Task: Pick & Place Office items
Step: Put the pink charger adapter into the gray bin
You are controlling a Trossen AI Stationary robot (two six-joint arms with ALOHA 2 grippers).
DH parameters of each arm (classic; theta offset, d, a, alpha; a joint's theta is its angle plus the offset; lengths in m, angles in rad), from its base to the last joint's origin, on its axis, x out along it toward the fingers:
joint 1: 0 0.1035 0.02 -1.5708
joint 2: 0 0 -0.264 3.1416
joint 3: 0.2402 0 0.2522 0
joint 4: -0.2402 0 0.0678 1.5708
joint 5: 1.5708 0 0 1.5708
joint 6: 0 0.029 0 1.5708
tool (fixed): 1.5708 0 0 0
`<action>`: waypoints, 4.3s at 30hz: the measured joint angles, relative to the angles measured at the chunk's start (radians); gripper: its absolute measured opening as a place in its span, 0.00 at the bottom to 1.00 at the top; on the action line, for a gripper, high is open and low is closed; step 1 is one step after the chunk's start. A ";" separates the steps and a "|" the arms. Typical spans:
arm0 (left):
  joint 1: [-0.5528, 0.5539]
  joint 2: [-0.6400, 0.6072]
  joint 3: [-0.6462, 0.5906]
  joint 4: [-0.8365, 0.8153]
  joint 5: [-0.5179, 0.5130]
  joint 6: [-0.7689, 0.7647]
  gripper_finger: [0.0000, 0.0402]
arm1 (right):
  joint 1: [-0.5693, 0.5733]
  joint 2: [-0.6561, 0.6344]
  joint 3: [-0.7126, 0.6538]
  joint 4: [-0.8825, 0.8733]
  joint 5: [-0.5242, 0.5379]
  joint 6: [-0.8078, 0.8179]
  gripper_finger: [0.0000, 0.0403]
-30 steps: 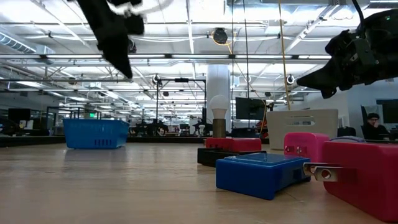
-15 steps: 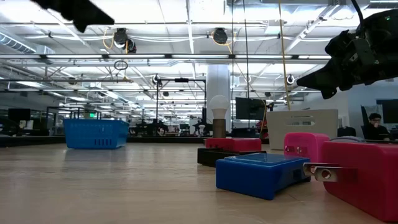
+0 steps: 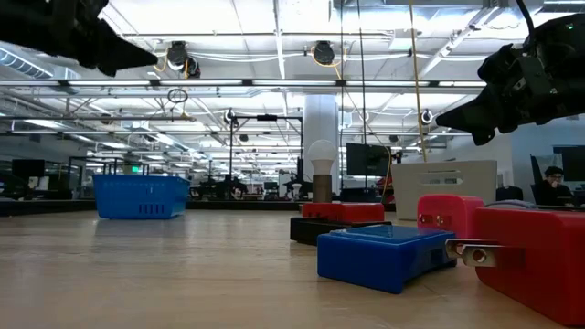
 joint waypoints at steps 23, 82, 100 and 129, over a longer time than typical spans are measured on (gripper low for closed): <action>0.002 -0.019 -0.188 0.160 0.000 -0.002 0.01 | 0.000 0.000 0.000 -0.003 0.001 0.000 0.00; 0.002 -0.017 -0.197 0.120 -0.006 -0.063 0.06 | 0.649 1.133 0.834 -0.243 0.149 -0.200 0.71; 0.002 -0.017 -0.197 0.136 0.003 -0.069 0.06 | 0.726 1.348 0.835 -0.175 0.080 -0.196 0.65; 0.002 -0.017 -0.196 0.135 0.003 -0.071 0.06 | 0.737 1.453 0.834 -0.128 0.085 -0.214 0.52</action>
